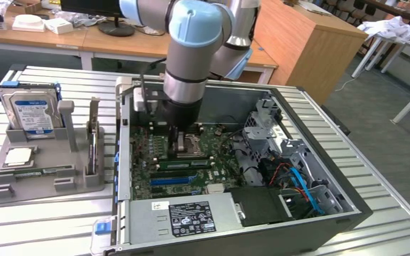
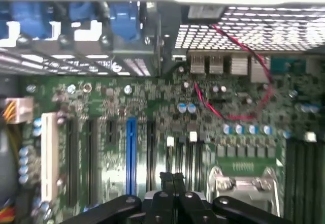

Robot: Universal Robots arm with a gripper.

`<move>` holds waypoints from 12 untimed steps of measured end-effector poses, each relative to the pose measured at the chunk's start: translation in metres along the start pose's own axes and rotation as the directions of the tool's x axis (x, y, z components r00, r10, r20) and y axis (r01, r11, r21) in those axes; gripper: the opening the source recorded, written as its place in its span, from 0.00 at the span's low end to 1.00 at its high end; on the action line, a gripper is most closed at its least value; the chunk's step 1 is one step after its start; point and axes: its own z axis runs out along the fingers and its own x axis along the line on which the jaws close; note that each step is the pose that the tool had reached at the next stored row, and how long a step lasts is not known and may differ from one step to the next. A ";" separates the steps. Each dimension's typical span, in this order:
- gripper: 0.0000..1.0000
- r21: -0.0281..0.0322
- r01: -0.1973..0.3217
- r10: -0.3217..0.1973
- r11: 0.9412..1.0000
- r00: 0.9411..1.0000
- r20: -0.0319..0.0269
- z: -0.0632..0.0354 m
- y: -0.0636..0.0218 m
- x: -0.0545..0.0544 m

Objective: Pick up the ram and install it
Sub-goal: 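Press down the ram until it locks into place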

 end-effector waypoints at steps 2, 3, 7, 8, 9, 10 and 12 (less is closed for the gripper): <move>0.10 0.000 0.000 0.000 1.000 1.000 0.001 -0.0076 -0.0069 0.000; 0.10 0.000 0.000 0.000 1.000 1.000 0.002 -0.0112 -0.0106 0.000; 0.10 0.000 0.000 0.000 1.000 1.000 0.004 -0.0227 -0.0233 0.000; 0.10 0.000 0.000 0.000 1.000 1.000 0.004 -0.0260 -0.0270 0.000; 0.10 0.000 0.000 0.000 1.000 1.000 0.005 -0.0297 -0.0308 0.000; 0.10 0.000 0.000 0.000 1.000 1.000 0.006 -0.0331 -0.0342 0.000; 0.10 0.000 0.000 0.000 1.000 1.000 0.008 -0.0370 -0.0396 0.000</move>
